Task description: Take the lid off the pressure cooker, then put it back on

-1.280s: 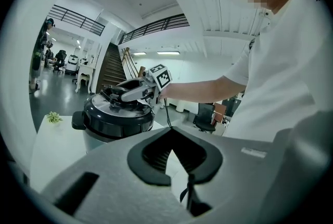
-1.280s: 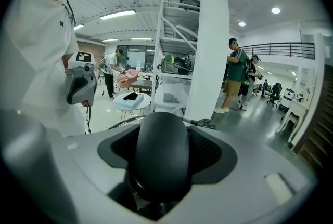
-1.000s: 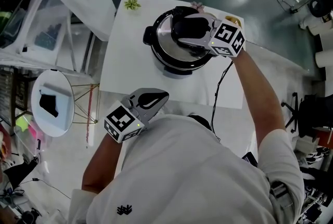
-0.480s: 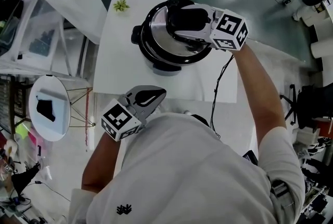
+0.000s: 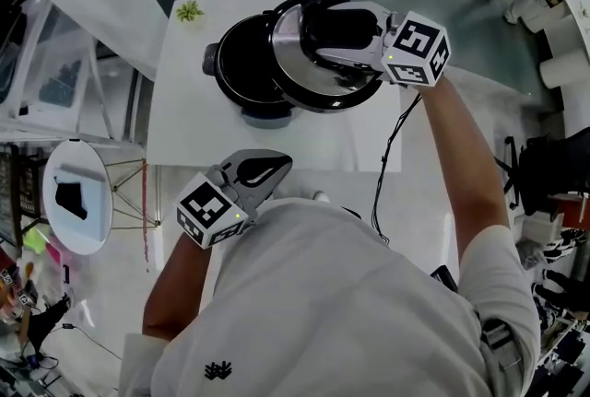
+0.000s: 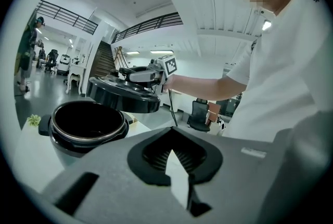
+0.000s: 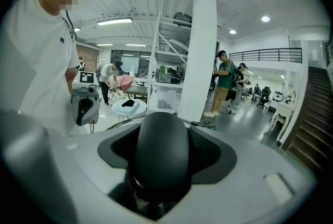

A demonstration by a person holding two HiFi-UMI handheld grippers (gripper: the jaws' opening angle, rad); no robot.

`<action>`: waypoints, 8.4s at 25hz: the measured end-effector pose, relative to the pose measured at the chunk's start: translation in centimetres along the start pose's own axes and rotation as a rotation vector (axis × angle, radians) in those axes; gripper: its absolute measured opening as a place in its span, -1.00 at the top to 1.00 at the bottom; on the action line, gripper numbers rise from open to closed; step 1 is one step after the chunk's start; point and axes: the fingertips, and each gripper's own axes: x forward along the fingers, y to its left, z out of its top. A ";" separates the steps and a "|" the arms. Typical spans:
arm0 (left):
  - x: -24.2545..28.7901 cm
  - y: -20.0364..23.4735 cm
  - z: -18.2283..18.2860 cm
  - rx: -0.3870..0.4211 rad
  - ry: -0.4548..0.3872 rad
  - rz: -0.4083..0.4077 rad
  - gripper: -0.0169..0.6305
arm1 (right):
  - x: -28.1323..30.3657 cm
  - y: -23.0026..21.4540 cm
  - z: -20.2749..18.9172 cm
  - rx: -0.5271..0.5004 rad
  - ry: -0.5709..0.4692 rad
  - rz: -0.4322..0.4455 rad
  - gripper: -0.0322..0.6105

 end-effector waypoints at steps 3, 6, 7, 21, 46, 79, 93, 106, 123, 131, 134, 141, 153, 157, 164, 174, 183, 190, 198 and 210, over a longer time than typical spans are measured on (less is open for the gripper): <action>1.3 -1.1 0.3 0.004 0.001 -0.010 0.93 | -2.2 0.0 -1.0 0.007 0.011 -0.017 -0.05; 3.0 -2.3 0.4 0.006 0.001 -0.019 0.93 | -4.5 0.0 -2.2 0.015 0.018 -0.029 -0.05; 3.6 -2.7 0.4 0.007 0.002 -0.020 0.93 | -5.3 0.1 -2.7 0.018 0.019 -0.032 -0.05; 9.4 -6.8 1.2 0.029 0.014 -0.002 0.93 | -13.3 1.1 -8.8 0.047 0.047 -0.059 -0.05; 12.8 -10.4 -1.0 -0.050 0.031 0.149 0.93 | -13.0 3.9 -20.5 0.073 0.089 -0.018 -0.05; 11.2 -8.6 -4.2 -0.130 0.117 0.232 0.93 | -4.7 5.8 -31.4 0.128 0.147 -0.023 -0.04; 11.0 -7.1 -4.7 -0.149 0.131 0.228 0.93 | -4.1 7.0 -32.9 0.104 0.139 -0.034 -0.04; 11.1 -7.7 -4.2 -0.141 0.128 0.219 0.93 | -4.1 7.3 -33.0 0.090 0.133 -0.017 -0.03; 11.3 -8.2 -3.8 -0.118 0.125 0.240 0.93 | -5.4 6.9 -32.1 0.120 0.105 -0.007 -0.20; 11.4 -8.5 -3.8 -0.119 0.131 0.223 0.93 | -6.8 7.3 -31.0 0.092 0.112 -0.006 -0.21; 11.9 -8.3 -3.6 -0.115 0.127 0.208 0.93 | -6.6 7.3 -31.1 0.090 0.117 -0.005 -0.21; 12.0 -7.7 -3.8 -0.119 0.134 0.204 0.93 | -5.4 7.3 -31.6 0.086 0.131 0.012 -0.21; 11.8 -6.7 -4.3 -0.146 0.130 0.228 0.93 | -3.7 7.4 -32.8 0.042 0.150 0.017 -0.05; 11.9 -6.5 -4.0 -0.144 0.121 0.236 0.93 | -3.8 7.5 -32.9 0.036 0.155 0.022 -0.02; 11.8 -6.3 -3.9 -0.135 0.122 0.245 0.93 | -3.7 7.4 -33.0 0.047 0.177 0.018 -0.01; 11.2 -6.7 -3.7 -0.124 0.097 0.251 0.93 | -4.0 6.9 -31.6 0.079 0.187 -0.006 -0.01; 10.6 -6.1 -2.2 -0.095 0.060 0.228 0.93 | -7.2 5.5 -28.3 0.076 0.183 -0.011 -0.01; 10.0 -5.6 -1.5 -0.072 0.044 0.207 0.93 | -10.8 4.7 -24.8 0.122 0.149 -0.019 -0.01; 9.5 -4.6 -0.7 -0.060 0.024 0.174 0.93 | -14.0 4.3 -20.5 0.137 0.155 -0.027 -0.01; 7.5 -2.4 0.2 -0.043 -0.016 0.146 0.93 | -13.5 2.4 -12.2 0.130 0.130 -0.040 -0.01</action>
